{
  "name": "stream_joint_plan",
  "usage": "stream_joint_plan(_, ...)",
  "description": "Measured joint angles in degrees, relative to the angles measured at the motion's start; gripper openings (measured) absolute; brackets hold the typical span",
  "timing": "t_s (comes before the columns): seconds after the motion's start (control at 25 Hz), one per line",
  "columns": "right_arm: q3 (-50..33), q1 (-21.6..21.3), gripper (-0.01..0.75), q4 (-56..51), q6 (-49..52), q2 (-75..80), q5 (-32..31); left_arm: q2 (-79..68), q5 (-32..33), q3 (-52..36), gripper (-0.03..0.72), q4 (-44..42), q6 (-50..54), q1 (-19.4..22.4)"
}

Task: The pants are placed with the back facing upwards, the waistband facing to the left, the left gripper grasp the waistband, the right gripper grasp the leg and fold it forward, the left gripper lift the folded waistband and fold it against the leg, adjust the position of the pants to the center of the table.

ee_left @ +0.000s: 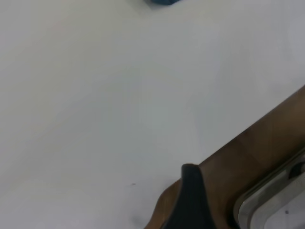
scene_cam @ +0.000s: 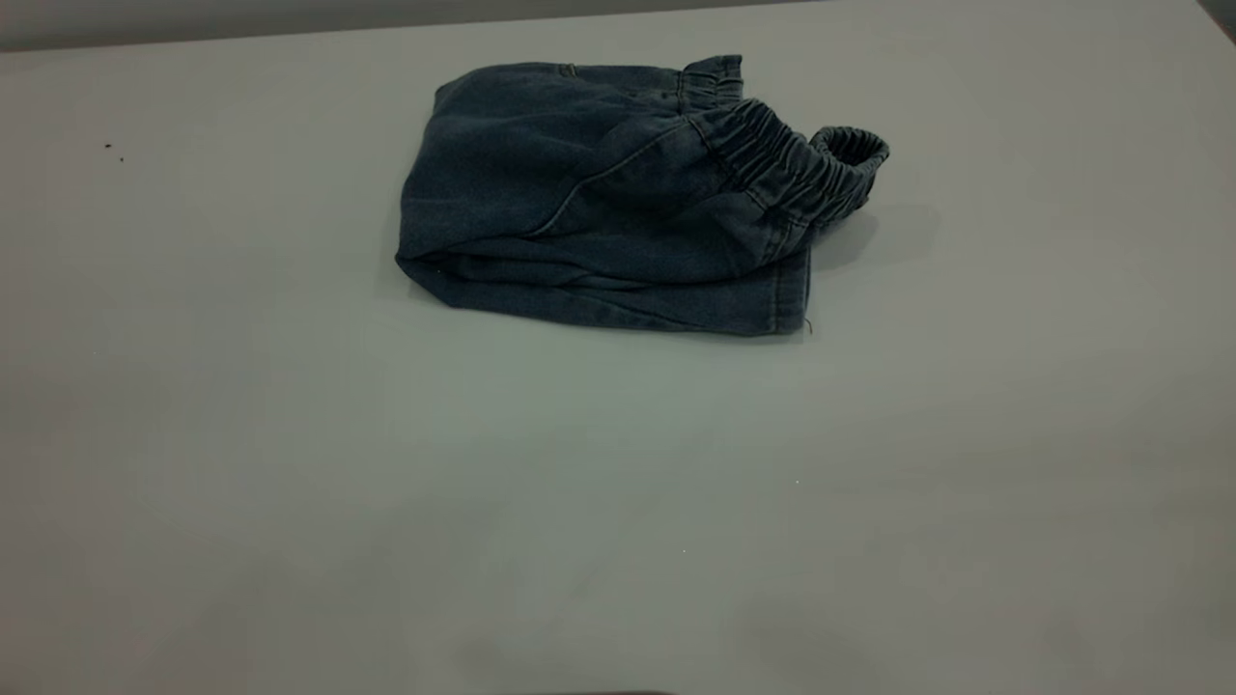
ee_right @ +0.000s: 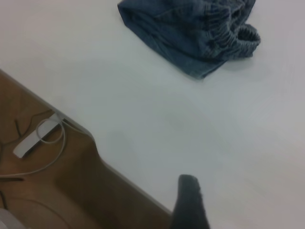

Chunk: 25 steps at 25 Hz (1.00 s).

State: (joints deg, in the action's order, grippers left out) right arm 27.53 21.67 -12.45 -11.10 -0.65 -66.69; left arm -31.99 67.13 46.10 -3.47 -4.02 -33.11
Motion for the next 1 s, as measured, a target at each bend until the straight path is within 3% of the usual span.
stream_joint_plan(0.6,-0.2,0.0,0.466,0.0,-0.2,0.0,0.5,14.8,-0.3,-15.8,0.531,7.5,-0.4,0.0)
stream_joint_plan(1.0,-0.2,0.0,0.466,0.0,-0.2,0.0,0.5,14.8,-3.4,-17.9,0.531,7.8,-1.4,0.0)
